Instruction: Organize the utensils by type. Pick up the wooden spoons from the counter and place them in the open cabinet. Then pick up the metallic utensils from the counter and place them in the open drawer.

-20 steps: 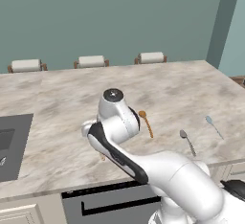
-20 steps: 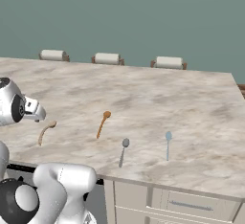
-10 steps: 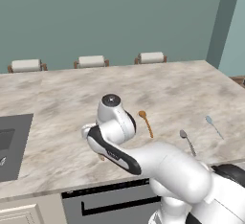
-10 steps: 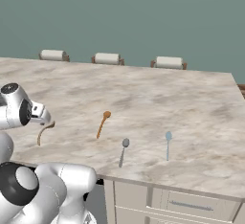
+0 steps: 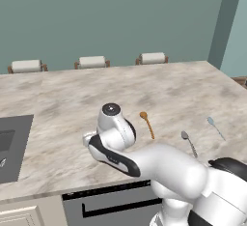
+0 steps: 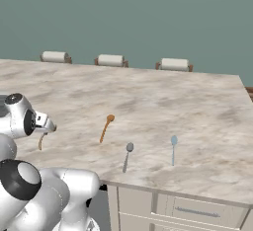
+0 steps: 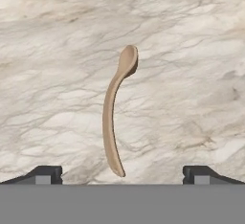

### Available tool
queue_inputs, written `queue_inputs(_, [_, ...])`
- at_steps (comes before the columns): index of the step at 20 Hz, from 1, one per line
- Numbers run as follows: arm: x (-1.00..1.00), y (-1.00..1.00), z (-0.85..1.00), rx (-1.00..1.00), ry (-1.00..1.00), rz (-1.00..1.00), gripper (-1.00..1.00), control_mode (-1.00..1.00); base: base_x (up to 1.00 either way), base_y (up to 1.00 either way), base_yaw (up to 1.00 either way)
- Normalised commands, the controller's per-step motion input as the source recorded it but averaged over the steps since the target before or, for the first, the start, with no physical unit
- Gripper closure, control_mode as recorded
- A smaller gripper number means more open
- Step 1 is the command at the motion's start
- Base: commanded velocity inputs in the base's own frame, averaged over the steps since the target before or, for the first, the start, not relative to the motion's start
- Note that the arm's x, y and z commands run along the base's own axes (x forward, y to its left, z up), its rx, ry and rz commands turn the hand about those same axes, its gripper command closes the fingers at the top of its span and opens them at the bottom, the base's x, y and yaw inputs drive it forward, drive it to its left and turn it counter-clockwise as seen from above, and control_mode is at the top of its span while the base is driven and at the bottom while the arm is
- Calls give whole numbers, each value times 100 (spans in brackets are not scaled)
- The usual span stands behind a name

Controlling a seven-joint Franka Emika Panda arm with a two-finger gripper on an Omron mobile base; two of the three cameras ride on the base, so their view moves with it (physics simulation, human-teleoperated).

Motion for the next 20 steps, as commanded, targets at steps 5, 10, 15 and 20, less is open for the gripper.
queue_inputs(5, [2, 0, -32, 0, 0, 0, -100, -100, 0, 0, 0])
queue_inputs(10, [14, 7, -27, 0, 0, 0, -100, -100, 0, 0, 0])
queue_inputs(15, [19, 19, -21, 0, 0, 0, -100, -100, 0, 0, 0])
queue_inputs(20, [18, 26, -15, 0, 0, 0, -100, -100, 0, 0, 0])
